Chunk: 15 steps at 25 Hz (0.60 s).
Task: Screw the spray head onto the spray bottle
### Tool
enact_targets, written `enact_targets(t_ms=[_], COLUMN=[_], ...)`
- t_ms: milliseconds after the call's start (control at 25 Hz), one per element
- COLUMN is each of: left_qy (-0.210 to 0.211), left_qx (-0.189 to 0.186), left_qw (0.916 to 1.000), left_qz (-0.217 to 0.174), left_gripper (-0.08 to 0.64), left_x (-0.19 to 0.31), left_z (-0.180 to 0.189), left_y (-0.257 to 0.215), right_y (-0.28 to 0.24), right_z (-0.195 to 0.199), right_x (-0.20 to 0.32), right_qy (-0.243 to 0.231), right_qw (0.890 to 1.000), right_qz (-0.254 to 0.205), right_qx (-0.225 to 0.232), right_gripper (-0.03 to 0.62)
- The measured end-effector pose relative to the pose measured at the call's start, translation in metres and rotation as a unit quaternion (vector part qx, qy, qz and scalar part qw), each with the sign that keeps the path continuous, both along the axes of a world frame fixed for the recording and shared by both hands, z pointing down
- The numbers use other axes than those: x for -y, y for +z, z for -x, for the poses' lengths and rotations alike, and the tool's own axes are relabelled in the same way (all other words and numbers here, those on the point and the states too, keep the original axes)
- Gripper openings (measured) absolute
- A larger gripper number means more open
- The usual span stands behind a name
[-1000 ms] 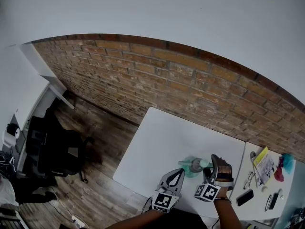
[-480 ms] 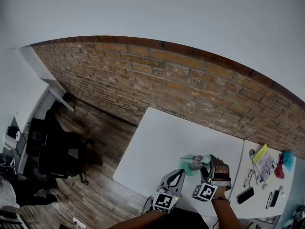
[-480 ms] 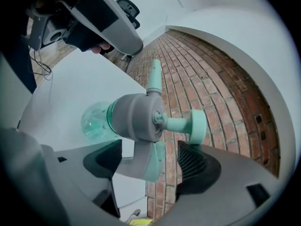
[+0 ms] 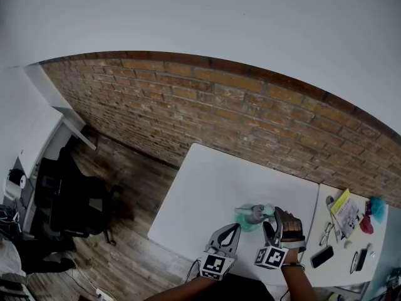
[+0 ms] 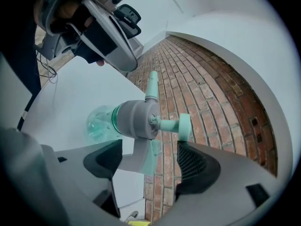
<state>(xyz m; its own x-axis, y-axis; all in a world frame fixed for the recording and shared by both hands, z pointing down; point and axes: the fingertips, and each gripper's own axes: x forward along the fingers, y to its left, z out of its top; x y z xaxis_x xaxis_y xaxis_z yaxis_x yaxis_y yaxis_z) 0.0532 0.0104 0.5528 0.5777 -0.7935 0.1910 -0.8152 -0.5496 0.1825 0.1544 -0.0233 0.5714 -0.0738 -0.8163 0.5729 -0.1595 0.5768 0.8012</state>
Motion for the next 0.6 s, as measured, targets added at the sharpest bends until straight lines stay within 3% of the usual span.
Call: enact_targets(t_ms=[200,320,440,600], left_qy=[-0.008,0.012,0.039,0.077], left_qx=[-0.007,0.009,0.018,0.013], left_qw=[0.9999,0.9998,0.9988,0.997], left_qz=[0.0,-0.016,-0.022,-0.005], left_gripper=[-0.002,-0.002,0.011,0.169], left_x=[0.005,0.004,0.003,0.005], left_z=[0.006,0.003,-0.005,-0.017], left_y=[0.003,0.016,0.029,0.045], right_y=[-0.012,-0.018,-0.027,-0.041], right_z=[-0.004,-0.004,-0.003,-0.006], right_x=[-0.006,-0.009,-0.015,-0.02], right_qy=[-0.002,-0.008,-0.004,-0.006], right_qw=[1.0,0.999,0.996,0.979], right_qz=[-0.001,0.002,0.018,0.068], right_qx=[0.018,0.037,0.089,0.19], right_gripper=[0.345,0.345,0.345,0.345])
